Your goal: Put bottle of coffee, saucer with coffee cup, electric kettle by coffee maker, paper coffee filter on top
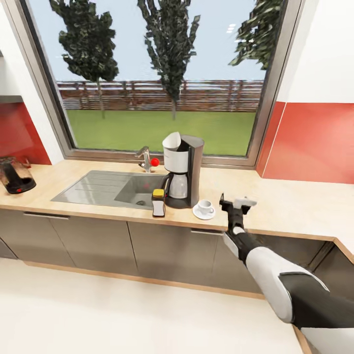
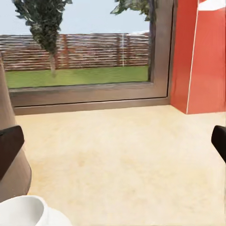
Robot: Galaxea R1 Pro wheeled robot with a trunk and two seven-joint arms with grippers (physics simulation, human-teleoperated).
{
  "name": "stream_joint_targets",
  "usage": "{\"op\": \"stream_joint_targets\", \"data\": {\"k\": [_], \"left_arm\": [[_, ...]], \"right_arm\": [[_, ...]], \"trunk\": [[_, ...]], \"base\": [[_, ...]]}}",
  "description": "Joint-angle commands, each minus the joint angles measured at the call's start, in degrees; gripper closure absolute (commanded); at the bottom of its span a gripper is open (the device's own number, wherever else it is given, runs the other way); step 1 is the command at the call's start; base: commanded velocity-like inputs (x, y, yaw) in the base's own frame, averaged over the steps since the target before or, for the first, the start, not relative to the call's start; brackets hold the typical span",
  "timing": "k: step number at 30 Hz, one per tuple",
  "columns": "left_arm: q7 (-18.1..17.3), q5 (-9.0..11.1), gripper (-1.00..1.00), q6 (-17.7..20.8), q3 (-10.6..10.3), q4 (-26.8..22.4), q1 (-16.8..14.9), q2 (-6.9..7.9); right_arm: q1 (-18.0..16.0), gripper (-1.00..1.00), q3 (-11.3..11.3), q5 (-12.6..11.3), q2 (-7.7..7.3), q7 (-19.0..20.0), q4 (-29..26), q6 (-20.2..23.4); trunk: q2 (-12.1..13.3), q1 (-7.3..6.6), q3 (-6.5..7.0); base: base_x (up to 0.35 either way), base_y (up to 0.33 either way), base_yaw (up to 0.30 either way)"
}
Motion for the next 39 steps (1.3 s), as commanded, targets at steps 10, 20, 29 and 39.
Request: {"op": "stream_joint_targets", "data": {"k": [10, 20, 29, 39], "left_arm": [[-0.28, -0.23, -1.00, -0.29, -0.07, 0.54, 0.02, -0.21], [-0.19, 0.14, -1.00, -0.30, 0.26, 5.34, 0.03, -0.17], [-0.38, 0.27, -1.00, -0.71, 0.52, 11.10, 0.12, -0.37], [-0.39, 0.34, -1.00, -0.71, 0.58, 11.17, 0.12, -0.38]], "right_arm": [[16.89, -1.00, 0.03, 0.05, -0.25, -0.51, 7.87, -19.61], [31.14, -1.00, -0.06, 0.04, -0.10, -0.39, 9.52, -19.00], [36.96, -1.00, 0.01, 0.01, 0.63, 1.23, 9.55, 14.99], [38.69, -1.00, -0.06, 0.13, 1.79, 9.91, 9.55, 41.91]], "trunk": [[-0.13, 0.03, -0.11], [-0.13, 0.03, -0.11], [-0.13, 0.03, -0.11], [-0.13, 0.03, -0.11]], "base": [[-0.001, 0.000, 0.000], [0.000, 0.000, 0.000], [0.000, 0.000, 0.000], [0.000, 0.000, 0.000]]}}
